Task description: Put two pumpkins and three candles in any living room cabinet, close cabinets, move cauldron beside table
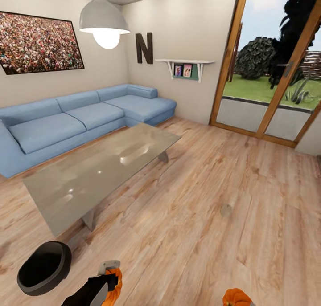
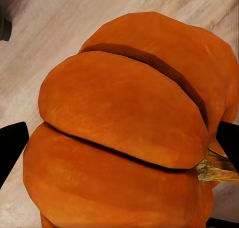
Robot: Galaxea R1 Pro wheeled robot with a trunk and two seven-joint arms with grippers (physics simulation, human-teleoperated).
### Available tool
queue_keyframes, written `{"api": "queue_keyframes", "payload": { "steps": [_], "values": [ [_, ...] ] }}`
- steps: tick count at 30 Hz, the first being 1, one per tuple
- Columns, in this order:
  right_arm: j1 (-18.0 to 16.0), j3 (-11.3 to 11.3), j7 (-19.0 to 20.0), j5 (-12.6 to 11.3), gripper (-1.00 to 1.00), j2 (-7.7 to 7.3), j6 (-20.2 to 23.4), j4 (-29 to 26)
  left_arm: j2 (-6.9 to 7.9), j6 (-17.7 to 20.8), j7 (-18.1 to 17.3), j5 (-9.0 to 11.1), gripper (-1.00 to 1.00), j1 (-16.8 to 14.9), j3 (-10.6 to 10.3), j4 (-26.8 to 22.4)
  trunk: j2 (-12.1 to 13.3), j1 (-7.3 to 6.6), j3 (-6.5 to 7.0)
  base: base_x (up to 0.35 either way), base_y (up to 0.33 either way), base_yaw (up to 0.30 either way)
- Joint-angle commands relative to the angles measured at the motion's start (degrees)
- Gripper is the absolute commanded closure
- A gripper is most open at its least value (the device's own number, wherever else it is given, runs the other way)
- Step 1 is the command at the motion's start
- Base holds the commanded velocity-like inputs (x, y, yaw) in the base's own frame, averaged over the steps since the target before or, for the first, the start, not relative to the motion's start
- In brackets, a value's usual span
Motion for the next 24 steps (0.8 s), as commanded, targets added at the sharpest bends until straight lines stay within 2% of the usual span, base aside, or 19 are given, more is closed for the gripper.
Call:
{"api": "queue_keyframes", "payload": {
  "steps": [1, 6, 13, 24],
  "values": [
    [0.0, -0.01, -0.07, -0.02, 1.0, 0.0, -0.01, 0.01, 0.0, 0.05, 0.04, 0.0, 1.0, 0.0, 0.0, 0.0, 0.0, 0.0, 0.07, 0.0, 0.0, -0.198],
    [0.02, -0.01, -0.07, -0.04, 1.0, 0.0, -0.15, 0.01, 0.08, 0.15, -0.07, 0.01, 1.0, 0.0, 0.19, 0.0, 0.0, 0.0, 0.44, 0.0, 0.0, -0.197],
    [0.01, 0.04, 0.01, -0.12, 1.0, 0.0, -3.23, 0.08, 0.1, 0.22, -0.12, 0.01, 1.0, 0.0, 0.26, 0.0, 0.0, 0.0, 1.0, 0.0, 0.0, -0.189],
    [0.01, -0.01, 0.02, -0.23, 1.0, -0.04, -3.69, 0.19, 0.15, 0.29, -0.18, 0.01, 1.0, 0.0, 0.19, 0.0, 0.0, 0.0, 1.87, 0.032, 0.014, -0.187]
  ]
}}
